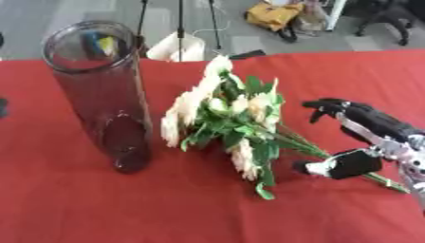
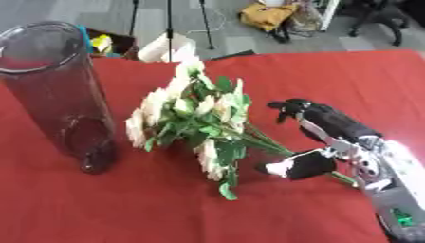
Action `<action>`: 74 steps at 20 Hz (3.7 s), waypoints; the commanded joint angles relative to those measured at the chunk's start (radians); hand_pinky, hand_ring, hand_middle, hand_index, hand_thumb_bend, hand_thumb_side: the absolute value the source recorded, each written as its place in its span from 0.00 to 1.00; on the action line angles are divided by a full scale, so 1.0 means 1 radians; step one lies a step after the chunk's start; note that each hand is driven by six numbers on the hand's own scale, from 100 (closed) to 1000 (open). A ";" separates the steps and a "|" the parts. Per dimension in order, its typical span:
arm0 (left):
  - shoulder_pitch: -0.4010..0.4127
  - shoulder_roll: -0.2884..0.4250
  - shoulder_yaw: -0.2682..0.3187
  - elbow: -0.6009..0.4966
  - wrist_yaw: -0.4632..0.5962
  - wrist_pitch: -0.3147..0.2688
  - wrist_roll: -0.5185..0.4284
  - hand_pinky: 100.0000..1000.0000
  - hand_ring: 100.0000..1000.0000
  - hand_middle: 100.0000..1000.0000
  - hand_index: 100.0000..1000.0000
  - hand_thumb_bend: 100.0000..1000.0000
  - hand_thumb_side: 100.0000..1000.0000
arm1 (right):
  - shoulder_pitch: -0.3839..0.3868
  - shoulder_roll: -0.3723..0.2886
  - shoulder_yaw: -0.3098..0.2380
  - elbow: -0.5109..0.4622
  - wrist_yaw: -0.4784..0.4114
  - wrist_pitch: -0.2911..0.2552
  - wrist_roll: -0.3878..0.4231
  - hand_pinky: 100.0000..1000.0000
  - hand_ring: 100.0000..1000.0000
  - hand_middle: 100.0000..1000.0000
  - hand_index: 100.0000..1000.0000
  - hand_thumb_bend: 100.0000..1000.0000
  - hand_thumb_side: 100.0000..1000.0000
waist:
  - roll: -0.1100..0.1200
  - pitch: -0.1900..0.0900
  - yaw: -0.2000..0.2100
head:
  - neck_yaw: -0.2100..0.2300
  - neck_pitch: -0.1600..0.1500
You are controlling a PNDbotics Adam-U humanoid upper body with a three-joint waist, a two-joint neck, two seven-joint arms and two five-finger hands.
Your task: Arrange flowers into the vase.
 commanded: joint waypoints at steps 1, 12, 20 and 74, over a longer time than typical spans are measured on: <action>-0.004 0.007 -0.012 -0.018 -0.003 0.000 -0.004 0.57 0.43 0.63 0.77 0.06 1.00 | -0.019 -0.049 -0.007 0.036 -0.006 0.002 -0.009 1.00 1.00 0.70 1.00 0.53 0.54 | -0.001 -0.018 0.002 | -0.005 -0.014; -0.005 0.004 -0.014 -0.018 -0.001 0.000 -0.008 0.57 0.43 0.63 0.77 0.06 1.00 | -0.049 -0.072 0.005 0.141 -0.052 -0.003 -0.049 1.00 1.00 0.64 1.00 0.48 0.56 | -0.002 -0.016 0.015 | -0.013 -0.015; -0.008 0.004 -0.014 -0.018 -0.003 0.003 -0.011 0.57 0.43 0.63 0.77 0.06 1.00 | -0.021 -0.046 0.008 0.072 -0.048 -0.024 -0.031 1.00 1.00 0.56 1.00 0.48 0.57 | -0.004 -0.013 0.016 | -0.008 -0.011; -0.007 -0.003 -0.020 -0.018 -0.015 0.006 -0.031 0.57 0.42 0.62 0.76 0.05 1.00 | -0.061 -0.020 0.033 0.207 -0.032 -0.038 -0.042 0.91 1.00 0.41 0.91 0.28 0.52 | 0.000 0.016 0.020 | -0.031 -0.035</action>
